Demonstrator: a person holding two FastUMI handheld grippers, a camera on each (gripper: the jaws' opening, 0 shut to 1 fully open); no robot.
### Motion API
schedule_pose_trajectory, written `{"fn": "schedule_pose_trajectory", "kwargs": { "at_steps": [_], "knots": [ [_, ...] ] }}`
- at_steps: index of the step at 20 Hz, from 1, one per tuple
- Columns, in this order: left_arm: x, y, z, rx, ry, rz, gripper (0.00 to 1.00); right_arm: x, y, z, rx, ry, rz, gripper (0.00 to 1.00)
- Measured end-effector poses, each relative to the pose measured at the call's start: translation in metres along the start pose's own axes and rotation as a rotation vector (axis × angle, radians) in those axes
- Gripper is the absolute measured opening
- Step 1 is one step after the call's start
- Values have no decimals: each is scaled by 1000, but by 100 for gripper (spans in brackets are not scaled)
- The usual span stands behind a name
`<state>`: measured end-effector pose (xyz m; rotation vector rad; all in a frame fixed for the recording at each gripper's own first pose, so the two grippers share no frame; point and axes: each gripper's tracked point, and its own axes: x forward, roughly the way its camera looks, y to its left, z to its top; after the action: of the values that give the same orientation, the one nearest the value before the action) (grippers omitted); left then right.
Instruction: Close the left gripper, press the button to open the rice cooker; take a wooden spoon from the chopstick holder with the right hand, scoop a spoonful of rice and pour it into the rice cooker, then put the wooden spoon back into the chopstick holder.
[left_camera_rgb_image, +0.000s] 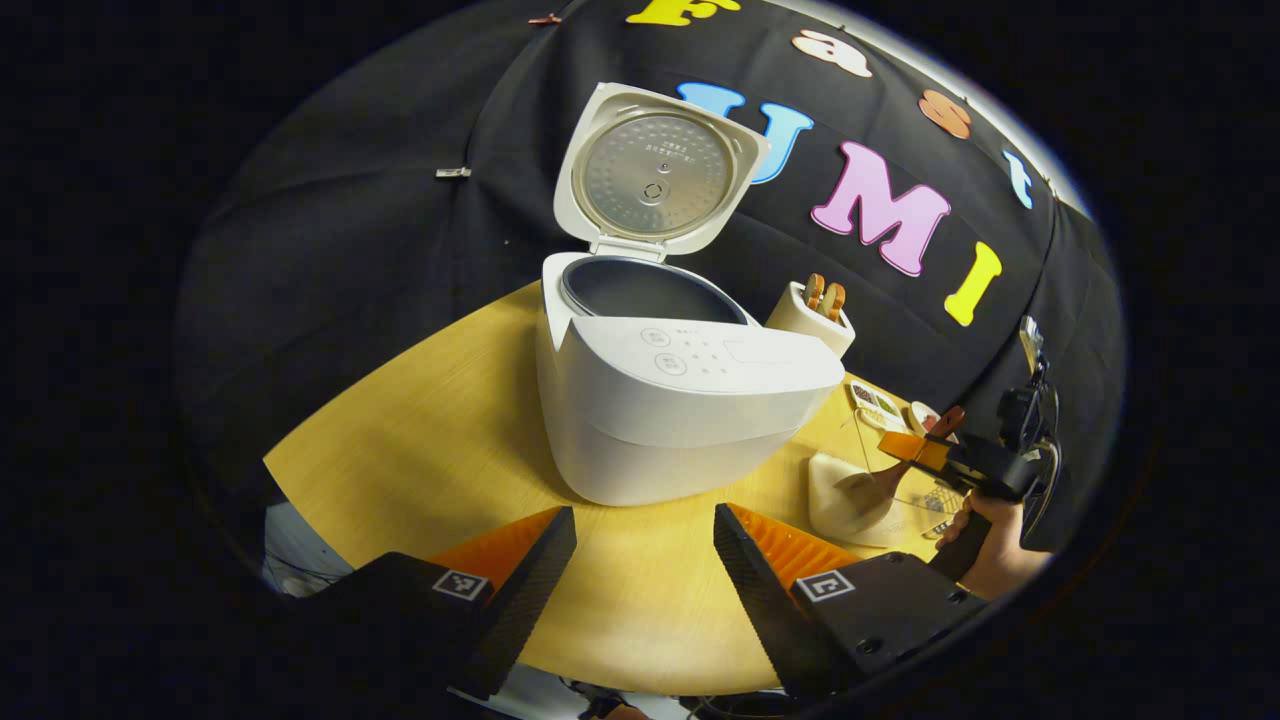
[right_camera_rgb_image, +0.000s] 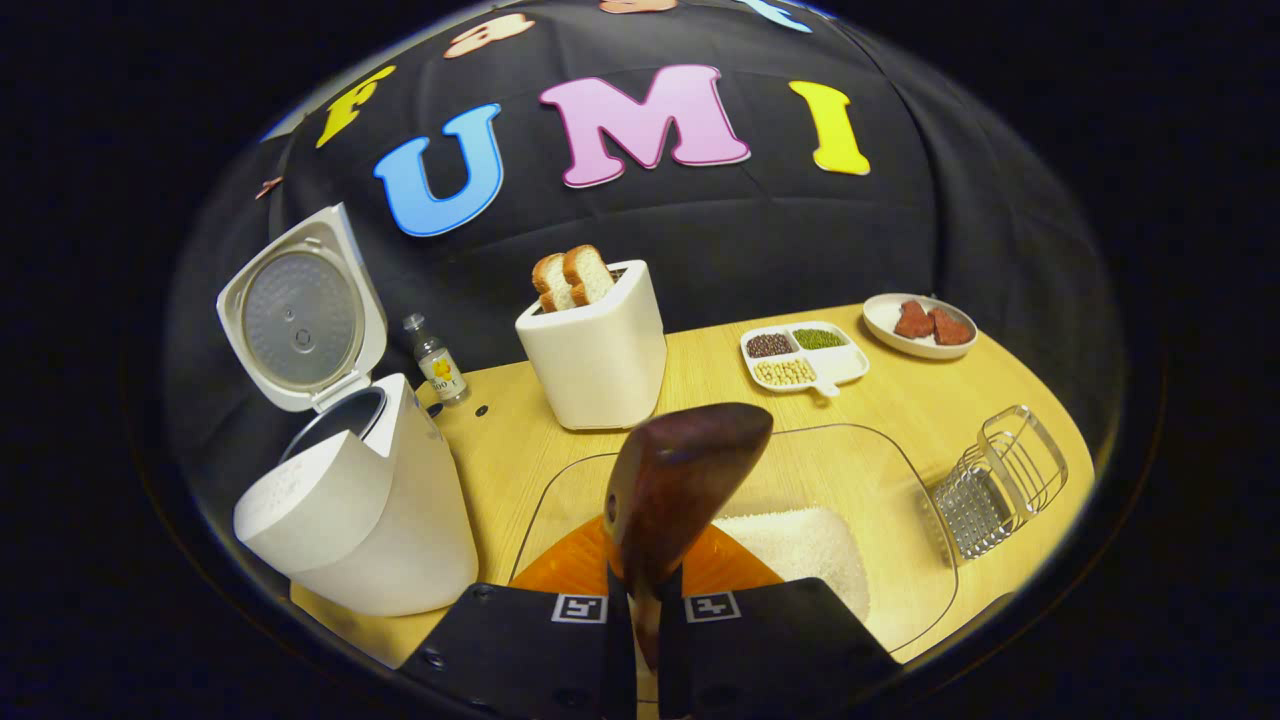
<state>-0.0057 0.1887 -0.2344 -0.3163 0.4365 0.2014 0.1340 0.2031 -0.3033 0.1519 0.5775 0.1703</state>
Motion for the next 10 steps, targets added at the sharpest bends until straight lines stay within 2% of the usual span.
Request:
{"fn": "schedule_pose_trajectory", "kwargs": {
  "at_steps": [4, 10],
  "knots": [
    [1, -6, 4, 14, -9, 18, 96, 8, -7, -2, 292, 123, 32, 13],
    [0, -31, 36, -5, -58, 25, 96, -6, -25, 15, 437, 144, 54, 13]
  ]
}}
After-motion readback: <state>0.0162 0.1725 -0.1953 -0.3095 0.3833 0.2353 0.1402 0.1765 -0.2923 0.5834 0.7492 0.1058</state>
